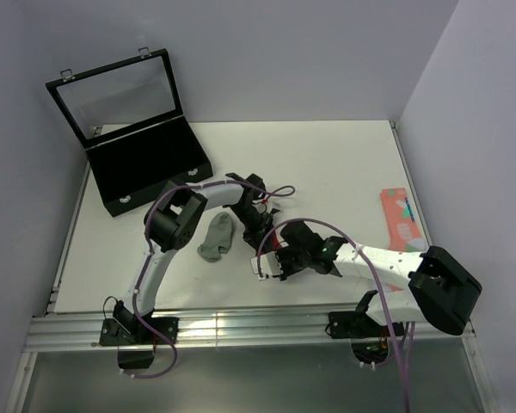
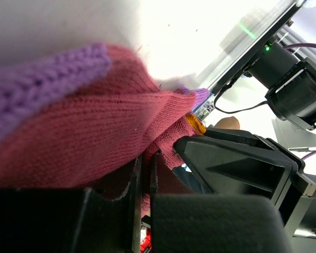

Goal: Roll the socks
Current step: Roll the sock at the center of the board.

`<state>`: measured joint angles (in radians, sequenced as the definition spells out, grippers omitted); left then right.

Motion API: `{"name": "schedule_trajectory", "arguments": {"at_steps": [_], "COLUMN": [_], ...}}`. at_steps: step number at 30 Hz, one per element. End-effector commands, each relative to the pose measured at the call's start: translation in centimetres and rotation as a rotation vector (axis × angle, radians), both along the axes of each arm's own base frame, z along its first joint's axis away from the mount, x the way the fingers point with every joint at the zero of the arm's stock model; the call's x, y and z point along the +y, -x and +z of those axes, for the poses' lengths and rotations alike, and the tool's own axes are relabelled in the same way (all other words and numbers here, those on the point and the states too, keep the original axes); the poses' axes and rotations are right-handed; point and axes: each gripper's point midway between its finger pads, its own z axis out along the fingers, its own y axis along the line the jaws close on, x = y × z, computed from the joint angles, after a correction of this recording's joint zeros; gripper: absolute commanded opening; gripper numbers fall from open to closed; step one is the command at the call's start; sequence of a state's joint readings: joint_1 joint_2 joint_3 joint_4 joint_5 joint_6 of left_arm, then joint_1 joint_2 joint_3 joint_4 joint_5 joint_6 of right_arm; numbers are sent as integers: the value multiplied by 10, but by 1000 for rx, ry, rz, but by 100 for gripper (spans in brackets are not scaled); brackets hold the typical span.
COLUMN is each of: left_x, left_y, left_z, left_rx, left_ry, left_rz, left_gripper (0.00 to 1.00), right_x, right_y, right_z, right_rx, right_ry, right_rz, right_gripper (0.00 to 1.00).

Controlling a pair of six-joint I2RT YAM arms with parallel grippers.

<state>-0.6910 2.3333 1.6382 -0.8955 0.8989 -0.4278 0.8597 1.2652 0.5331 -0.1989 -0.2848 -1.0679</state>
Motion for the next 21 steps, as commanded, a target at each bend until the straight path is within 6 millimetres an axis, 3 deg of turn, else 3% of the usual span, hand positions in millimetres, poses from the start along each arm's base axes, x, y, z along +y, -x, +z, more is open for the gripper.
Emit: {"name": "schedule_trajectory", "arguments": {"at_steps": [1,7,14,21], "left_x": [38,30,37,29], "left_y": [-2,-31,-61,-95], "left_z": [-57,-49,-52,-23], "left_rx": [-102,-204,-303,-450], "left_ry": [-237,-207,-247,-148], "left_rz": [-21,65,154,266], "left_gripper": [10,14,14,21], "right_x": [0,-3,-5,-10], "right_y": [8,20,26,24], "right_z": [-2,0,2,-8], "right_rx": [63,151,259,333], "right_ry": [19,39,57,94], "right_rz": [-9,-34,-73,-126], "right_gripper": [18,15,12,11]}}
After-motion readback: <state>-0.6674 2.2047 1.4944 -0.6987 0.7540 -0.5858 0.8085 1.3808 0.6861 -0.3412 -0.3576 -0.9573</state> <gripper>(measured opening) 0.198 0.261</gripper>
